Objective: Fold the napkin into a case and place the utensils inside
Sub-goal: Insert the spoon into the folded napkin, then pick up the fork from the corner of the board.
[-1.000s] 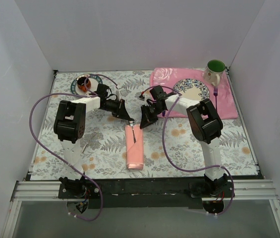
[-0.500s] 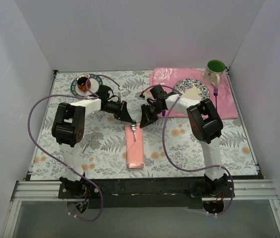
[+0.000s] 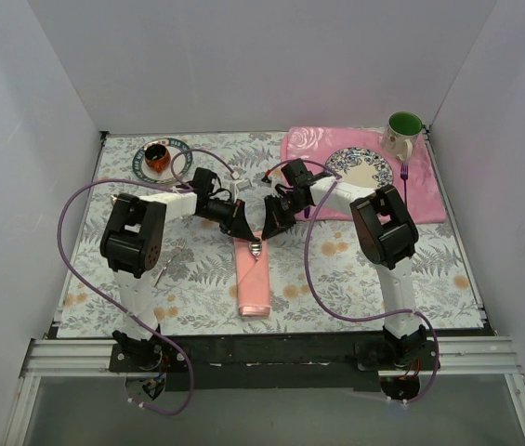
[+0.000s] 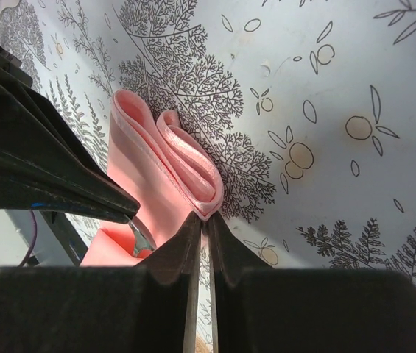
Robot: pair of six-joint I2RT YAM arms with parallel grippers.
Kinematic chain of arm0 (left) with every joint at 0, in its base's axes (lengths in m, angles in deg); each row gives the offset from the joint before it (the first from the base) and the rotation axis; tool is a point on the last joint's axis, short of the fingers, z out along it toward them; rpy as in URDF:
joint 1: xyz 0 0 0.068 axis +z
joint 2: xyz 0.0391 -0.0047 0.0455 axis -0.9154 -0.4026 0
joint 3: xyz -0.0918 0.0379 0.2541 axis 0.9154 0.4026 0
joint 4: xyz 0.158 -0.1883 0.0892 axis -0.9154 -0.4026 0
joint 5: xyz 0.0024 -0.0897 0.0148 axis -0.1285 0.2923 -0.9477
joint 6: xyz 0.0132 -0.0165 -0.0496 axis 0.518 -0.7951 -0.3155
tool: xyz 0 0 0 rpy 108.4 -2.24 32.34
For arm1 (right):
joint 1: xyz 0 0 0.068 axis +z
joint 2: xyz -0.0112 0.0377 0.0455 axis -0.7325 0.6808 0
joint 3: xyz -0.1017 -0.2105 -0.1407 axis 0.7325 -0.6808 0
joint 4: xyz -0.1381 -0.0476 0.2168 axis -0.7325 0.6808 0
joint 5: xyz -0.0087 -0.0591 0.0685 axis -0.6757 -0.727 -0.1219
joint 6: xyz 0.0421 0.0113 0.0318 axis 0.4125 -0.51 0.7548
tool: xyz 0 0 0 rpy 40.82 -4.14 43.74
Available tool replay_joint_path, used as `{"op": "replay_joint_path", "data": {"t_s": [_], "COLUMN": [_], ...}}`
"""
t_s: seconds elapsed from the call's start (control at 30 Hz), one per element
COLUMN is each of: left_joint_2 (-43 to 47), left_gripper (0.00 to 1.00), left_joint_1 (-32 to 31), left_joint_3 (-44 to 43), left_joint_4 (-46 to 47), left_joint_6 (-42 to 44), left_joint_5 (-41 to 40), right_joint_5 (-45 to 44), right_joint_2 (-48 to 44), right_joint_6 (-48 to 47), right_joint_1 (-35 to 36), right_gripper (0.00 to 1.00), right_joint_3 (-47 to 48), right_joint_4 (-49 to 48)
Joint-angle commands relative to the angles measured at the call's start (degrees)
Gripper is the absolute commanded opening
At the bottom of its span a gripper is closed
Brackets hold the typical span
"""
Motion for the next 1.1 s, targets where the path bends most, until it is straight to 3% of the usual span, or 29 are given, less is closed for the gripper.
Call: {"op": "replay_joint_path", "data": {"t_s": [0.0, 0.13, 0.2, 0.37, 0.57, 0.63, 0.73, 0.77, 0.83, 0.93, 1.07], "left_joint_2": [3.8, 4.6, 5.2, 8.5, 18.2, 21.0, 24.0, 24.2, 24.8, 26.3, 26.4], "left_gripper": [0.03, 0.14, 0.25, 0.37, 0.43, 0.45, 0.46, 0.45, 0.43, 0.41, 0.40], "left_joint_1": [-0.4, -0.5, -0.5, 1.0, 9.7, 13.1, 20.1, 20.6, 22.0, 22.0, 21.9], "left_joint_3": [1.0, 0.5, -0.3, -5.9, -9.7, -10.4, -11.5, -11.4, -10.3, -5.8, -3.2], "left_joint_4": [0.4, 0.2, 0.0, -2.6, -12.0, -18.9, -30.1, -32.0, -38.3, -40.5, -42.4], "left_joint_6": [0.3, -0.3, -0.8, -3.9, -6.1, -4.8, -1.0, -0.2, 6.2, 9.7, 8.8], "left_joint_5": [0.9, 0.5, -0.5, -1.1, -7.2, -9.4, -19.7, -26.2, -28.7, -35.7, -41.7], "right_joint_5": [1.4, 0.7, 0.3, -0.7, -1.4, -1.4, -1.5, -1.7, -2.0, -2.3, -3.0], "right_joint_2": [0.7, 0.2, -0.3, -1.3, -3.4, -4.4, -6.2, -7.1, -7.8, -8.6, -10.2], "right_joint_6": [0.7, 0.6, 0.2, -1.3, -2.8, -3.4, -4.2, -4.4, -4.4, -4.6, -4.8], "right_joint_1": [-0.2, -0.3, -0.3, -0.8, -2.3, -2.5, -2.8, -2.8, -2.8, -3.0, -3.4], "right_gripper": [0.15, 0.21, 0.27, 0.40, 0.58, 0.62, 0.68, 0.69, 0.70, 0.70, 0.71], "right_joint_3": [1.6, 2.1, 2.9, 5.5, 7.9, 8.3, 8.1, 7.8, 7.3, 7.0, 5.6], "right_joint_4": [-1.3, -0.9, -0.5, 1.1, 2.9, 3.4, 3.2, 3.2, 2.5, 2.9, 2.5]}}
